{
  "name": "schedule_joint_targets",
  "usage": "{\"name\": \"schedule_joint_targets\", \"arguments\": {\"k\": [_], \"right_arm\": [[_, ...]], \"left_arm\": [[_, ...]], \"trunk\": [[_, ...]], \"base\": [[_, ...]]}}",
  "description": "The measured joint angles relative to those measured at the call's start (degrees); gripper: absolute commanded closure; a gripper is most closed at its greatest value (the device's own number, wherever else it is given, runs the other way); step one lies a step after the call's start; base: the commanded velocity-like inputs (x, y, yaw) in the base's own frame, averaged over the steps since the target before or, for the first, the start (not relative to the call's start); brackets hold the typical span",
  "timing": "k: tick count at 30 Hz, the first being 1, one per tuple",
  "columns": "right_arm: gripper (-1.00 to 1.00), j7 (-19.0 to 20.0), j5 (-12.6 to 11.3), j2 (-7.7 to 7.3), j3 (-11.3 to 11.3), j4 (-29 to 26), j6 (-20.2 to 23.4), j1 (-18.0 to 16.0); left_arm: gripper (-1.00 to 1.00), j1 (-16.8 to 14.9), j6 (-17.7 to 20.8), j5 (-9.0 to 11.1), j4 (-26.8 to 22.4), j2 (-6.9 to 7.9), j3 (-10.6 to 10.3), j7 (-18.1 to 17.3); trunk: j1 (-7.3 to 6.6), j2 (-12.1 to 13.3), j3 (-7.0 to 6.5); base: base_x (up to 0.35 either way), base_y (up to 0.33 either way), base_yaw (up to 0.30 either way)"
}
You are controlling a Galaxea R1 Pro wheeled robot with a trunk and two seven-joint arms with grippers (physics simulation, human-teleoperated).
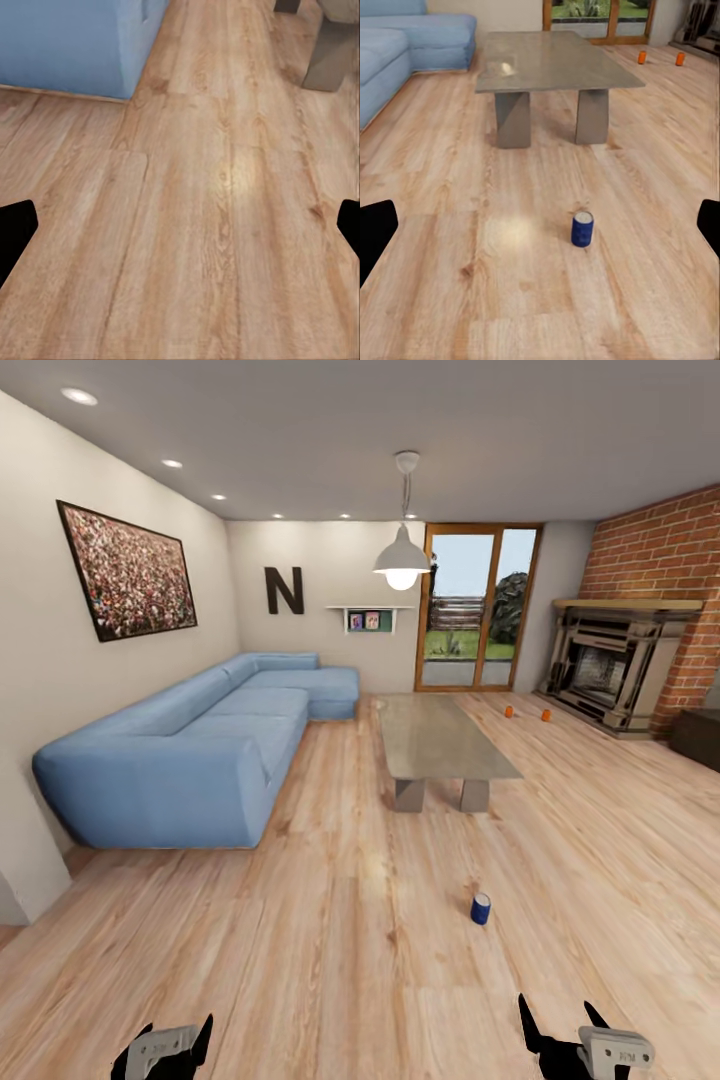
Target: Put the three can of soda from the living room inside the tash can in the kitchen.
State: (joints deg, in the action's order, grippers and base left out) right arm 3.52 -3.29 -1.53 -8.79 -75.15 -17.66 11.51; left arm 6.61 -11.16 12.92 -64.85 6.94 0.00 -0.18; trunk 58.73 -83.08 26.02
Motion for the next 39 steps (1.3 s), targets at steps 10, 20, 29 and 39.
{"name": "schedule_joint_targets", "arguments": {"k": [10,20,29,39], "right_arm": [[-1.00,0.0,0.0,0.00,0.0,0.0,0.0,0.0],[-1.00,0.0,0.0,-0.02,0.0,0.0,0.0,0.0],[-1.00,0.0,0.0,-0.03,0.0,0.0,0.0,0.0],[-1.00,0.0,0.0,-0.03,0.0,0.0,0.0,0.0]], "left_arm": [[-1.00,0.0,0.0,0.0,0.0,0.00,0.0,0.0],[-1.00,0.0,0.0,0.0,0.0,0.00,0.0,0.0],[-1.00,0.0,0.0,0.0,0.1,0.00,0.0,0.0],[-1.00,0.0,0.1,0.0,0.1,0.00,0.0,0.0]], "trunk": [[0.00,0.0,0.00],[0.00,0.0,0.00],[0.00,0.0,0.00],[0.00,0.0,0.00]], "base": [[0.209,-0.196,-0.252],[0.115,-0.267,-0.252],[0.137,-0.265,-0.252],[0.226,-0.205,-0.252]]}}
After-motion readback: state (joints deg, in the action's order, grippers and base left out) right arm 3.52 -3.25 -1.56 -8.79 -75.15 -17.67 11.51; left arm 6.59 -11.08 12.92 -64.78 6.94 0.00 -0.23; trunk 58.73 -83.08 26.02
